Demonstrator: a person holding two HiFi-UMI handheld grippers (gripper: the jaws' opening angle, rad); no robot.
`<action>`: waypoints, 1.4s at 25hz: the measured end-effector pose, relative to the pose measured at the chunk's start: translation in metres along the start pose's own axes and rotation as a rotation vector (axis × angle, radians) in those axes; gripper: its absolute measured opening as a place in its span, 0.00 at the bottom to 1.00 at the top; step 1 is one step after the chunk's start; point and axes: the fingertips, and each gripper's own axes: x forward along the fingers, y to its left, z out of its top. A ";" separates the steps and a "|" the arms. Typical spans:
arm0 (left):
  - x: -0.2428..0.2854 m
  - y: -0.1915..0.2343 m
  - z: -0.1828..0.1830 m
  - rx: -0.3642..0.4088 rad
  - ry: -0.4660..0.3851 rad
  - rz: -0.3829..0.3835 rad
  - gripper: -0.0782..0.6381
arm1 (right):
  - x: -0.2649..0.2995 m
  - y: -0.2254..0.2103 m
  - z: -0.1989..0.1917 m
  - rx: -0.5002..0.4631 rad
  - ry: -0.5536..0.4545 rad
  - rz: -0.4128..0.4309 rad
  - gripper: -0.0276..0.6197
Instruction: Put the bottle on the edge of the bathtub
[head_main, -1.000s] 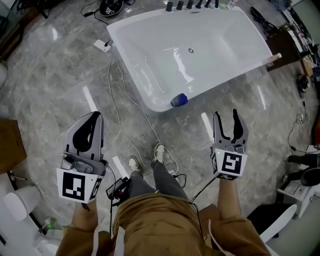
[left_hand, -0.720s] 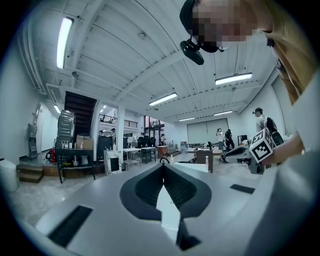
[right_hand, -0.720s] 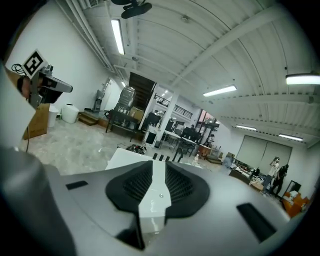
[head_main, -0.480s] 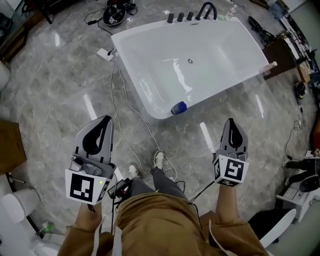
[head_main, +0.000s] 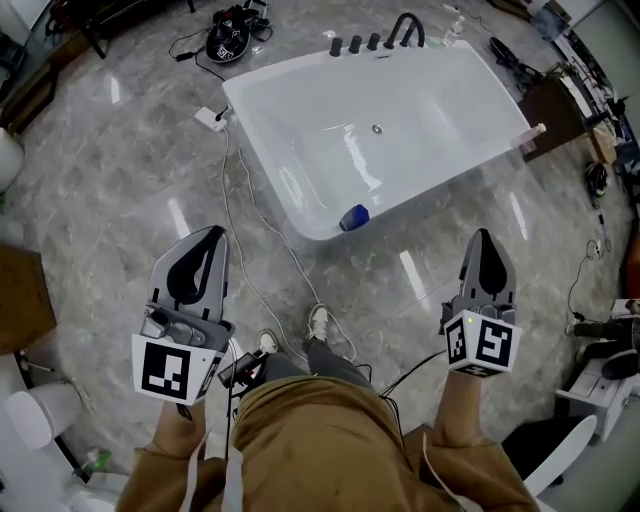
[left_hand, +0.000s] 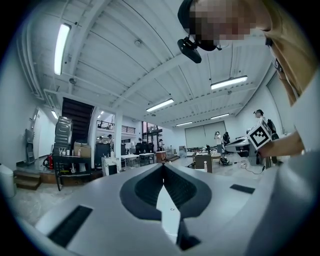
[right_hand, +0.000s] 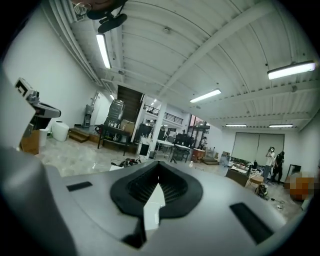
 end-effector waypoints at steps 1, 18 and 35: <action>-0.001 0.000 0.004 0.006 -0.005 0.001 0.12 | -0.003 -0.002 0.007 0.006 -0.014 -0.001 0.05; -0.034 -0.001 0.035 0.034 -0.062 0.007 0.12 | -0.077 -0.006 0.069 0.077 -0.137 0.001 0.05; -0.021 -0.022 0.066 0.057 -0.105 -0.085 0.12 | -0.111 -0.011 0.083 0.069 -0.138 -0.012 0.05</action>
